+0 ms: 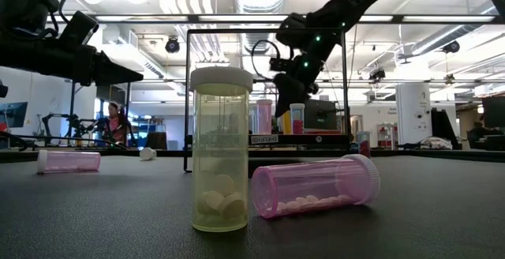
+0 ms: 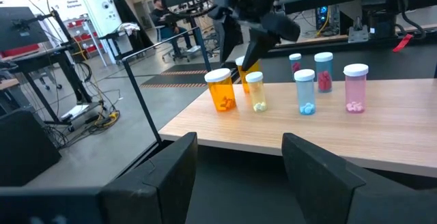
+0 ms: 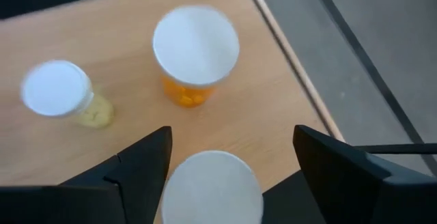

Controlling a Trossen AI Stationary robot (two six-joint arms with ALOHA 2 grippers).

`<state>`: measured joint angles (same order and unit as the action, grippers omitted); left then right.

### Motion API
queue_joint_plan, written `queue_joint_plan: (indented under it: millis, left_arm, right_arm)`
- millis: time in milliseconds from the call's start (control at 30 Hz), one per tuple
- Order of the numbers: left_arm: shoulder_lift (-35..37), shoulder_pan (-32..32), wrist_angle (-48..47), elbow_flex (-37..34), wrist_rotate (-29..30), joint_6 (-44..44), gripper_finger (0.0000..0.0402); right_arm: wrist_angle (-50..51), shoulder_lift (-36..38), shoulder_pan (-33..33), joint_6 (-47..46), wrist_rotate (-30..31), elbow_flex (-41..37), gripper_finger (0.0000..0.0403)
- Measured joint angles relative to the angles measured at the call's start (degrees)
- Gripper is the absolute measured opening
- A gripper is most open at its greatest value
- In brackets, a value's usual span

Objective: Pick and place medicine bottles onto shelf by color
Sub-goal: Put the top orange medicine bottle on the shelf aligned with the other orange medicine bottle

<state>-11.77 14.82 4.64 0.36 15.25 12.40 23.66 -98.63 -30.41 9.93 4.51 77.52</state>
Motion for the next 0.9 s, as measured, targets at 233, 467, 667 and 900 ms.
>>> queue_joint_plan:
  millis: [233,467,667,900]
  left_arm:
    - [0.0,0.0,0.0,0.0,0.0,0.0,0.0199]
    - [0.0,0.0,0.0,0.0,0.0,0.0,0.0199]
    - [0.0,0.0,0.0,0.0,0.0,0.0,0.0199]
    - [0.0,0.0,0.0,0.0,0.0,0.0,0.0199]
  right_arm:
    - [3.0,5.9,0.1,-1.6,0.3,0.0,0.0293]
    - [7.4,12.2,2.1,-8.5,4.1,-3.0,0.0296]
    - [7.6,15.4,4.5,-14.1,7.9,-9.1,0.0314]
    - [1.0,19.9,4.7,-17.7,7.6,-19.6,0.0345]
